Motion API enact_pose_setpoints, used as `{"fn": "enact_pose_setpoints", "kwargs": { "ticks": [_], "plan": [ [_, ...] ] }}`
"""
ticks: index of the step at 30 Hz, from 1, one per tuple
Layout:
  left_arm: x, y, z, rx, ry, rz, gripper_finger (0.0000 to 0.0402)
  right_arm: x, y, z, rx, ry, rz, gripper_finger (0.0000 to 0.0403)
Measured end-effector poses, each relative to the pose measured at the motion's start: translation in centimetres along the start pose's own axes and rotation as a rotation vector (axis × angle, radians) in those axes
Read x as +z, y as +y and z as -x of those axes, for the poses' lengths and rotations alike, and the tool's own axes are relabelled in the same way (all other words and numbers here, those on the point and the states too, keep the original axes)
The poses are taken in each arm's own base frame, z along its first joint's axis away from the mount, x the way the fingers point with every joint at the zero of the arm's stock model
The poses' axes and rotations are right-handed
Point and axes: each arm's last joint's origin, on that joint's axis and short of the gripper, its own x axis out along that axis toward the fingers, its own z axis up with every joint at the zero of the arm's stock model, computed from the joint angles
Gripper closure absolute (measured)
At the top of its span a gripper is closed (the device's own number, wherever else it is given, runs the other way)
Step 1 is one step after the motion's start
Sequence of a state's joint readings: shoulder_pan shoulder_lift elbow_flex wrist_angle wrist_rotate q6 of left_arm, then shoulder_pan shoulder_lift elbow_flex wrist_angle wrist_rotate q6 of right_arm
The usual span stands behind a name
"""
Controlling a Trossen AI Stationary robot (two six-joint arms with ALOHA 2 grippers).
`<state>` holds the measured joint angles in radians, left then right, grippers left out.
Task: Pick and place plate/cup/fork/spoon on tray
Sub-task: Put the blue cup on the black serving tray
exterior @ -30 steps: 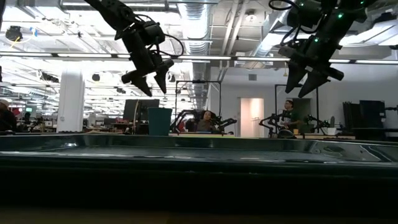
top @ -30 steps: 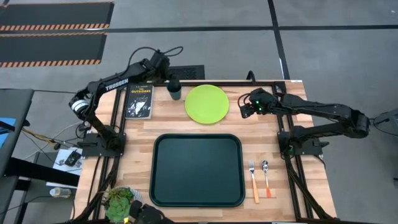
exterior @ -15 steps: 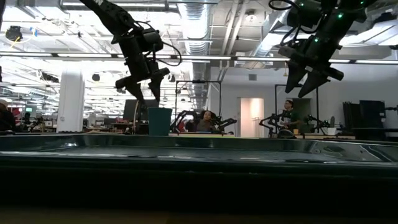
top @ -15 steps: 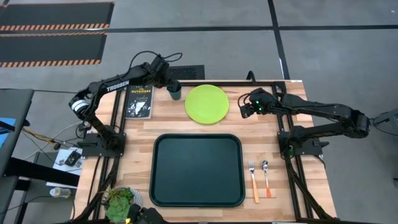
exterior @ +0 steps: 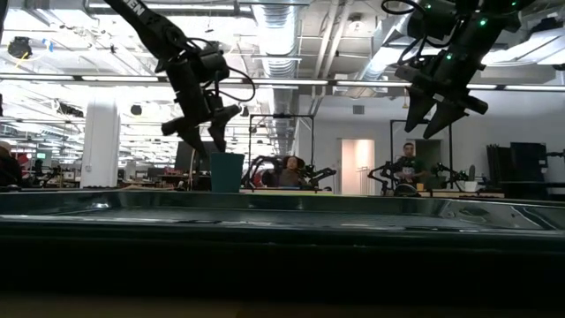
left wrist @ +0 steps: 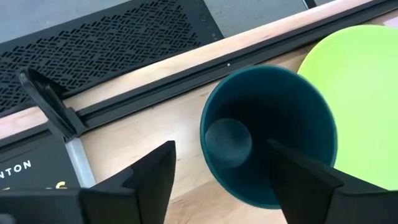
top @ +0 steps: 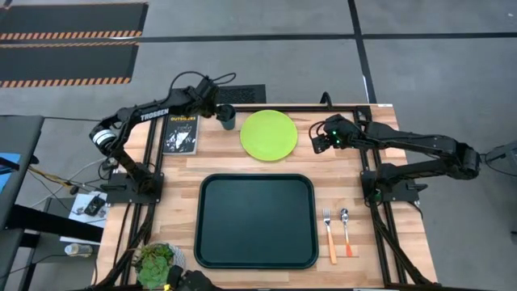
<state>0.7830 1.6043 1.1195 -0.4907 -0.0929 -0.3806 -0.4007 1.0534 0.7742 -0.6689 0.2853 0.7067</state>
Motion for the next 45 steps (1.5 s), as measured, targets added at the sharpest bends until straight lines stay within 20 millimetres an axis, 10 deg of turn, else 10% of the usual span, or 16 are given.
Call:
{"fn": "enact_pose_setpoints", "kwargs": {
  "ticks": [23, 31, 45],
  "plan": [
    [-0.9, 0.1, -2.3, 0.012, 0.086, 0.067, 0.0313, -0.1, 0.1, 0.0, 0.004, 0.003, 0.015, 0.0158],
    [0.5, -0.9, -1.1, -0.033, 0.068, 0.059, 0.0396, -0.1, 0.1, 0.1, 0.003, 0.005, 0.016, 0.0158],
    [0.6, -4.8, 2.6, -0.101, 0.222, -0.087, 0.0401, -0.2, 0.2, 0.1, 0.005, 0.007, 0.022, 0.0158]
  ]
}}
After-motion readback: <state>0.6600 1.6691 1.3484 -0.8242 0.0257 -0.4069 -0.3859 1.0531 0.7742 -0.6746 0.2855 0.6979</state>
